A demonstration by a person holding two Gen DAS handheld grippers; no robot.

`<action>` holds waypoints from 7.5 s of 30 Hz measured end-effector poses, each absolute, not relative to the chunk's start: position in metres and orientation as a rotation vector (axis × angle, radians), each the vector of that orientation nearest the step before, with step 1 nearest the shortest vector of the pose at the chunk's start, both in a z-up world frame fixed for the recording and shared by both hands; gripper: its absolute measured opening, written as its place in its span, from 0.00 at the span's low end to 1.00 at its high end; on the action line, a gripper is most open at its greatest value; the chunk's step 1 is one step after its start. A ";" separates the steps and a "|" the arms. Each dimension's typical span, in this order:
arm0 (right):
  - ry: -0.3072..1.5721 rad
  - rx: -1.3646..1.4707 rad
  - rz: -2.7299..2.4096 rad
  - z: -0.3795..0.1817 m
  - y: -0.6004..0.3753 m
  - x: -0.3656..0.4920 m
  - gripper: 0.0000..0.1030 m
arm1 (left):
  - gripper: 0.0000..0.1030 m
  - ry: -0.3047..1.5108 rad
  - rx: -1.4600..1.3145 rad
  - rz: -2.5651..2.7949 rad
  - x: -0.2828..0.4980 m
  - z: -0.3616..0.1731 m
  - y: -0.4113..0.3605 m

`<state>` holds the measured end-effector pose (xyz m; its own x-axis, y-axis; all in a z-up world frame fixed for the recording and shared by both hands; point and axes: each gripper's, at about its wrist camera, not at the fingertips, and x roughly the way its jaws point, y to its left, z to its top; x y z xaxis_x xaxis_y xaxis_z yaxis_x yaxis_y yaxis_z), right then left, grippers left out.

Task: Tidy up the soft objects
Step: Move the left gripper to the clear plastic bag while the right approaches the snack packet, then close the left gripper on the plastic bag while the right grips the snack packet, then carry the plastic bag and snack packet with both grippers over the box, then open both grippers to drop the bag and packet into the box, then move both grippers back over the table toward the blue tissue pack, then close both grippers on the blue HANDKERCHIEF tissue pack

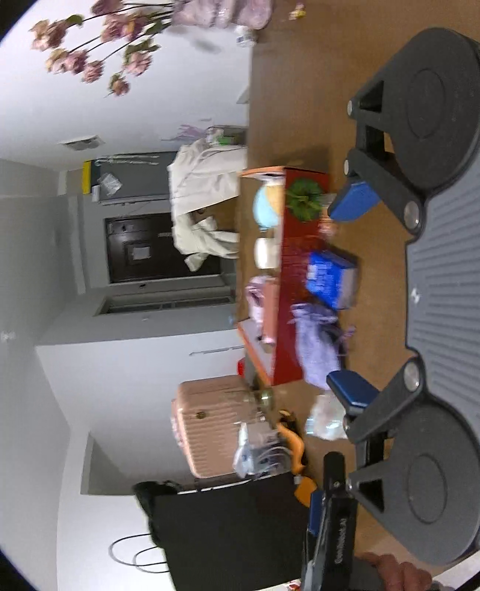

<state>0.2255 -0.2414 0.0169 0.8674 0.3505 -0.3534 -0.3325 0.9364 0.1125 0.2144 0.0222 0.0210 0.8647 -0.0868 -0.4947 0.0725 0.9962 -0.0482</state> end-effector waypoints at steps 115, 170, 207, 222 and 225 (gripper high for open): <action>0.588 0.114 0.345 0.004 -0.230 0.547 0.55 | 0.70 0.664 0.032 -0.191 0.568 0.023 -0.067; 0.557 0.043 0.253 -0.002 -0.229 0.214 0.83 | 0.94 0.467 0.018 -0.028 0.188 0.019 0.015; 0.694 -0.190 0.563 -0.031 -0.212 0.238 0.69 | 0.94 0.595 0.004 -0.157 0.246 -0.006 -0.008; 0.666 0.322 0.451 -0.043 -0.262 0.246 0.49 | 0.46 0.753 -0.188 -0.328 0.241 -0.020 -0.032; 0.680 0.362 0.467 -0.049 -0.256 0.254 0.37 | 0.34 0.762 -0.237 -0.360 0.241 -0.022 -0.026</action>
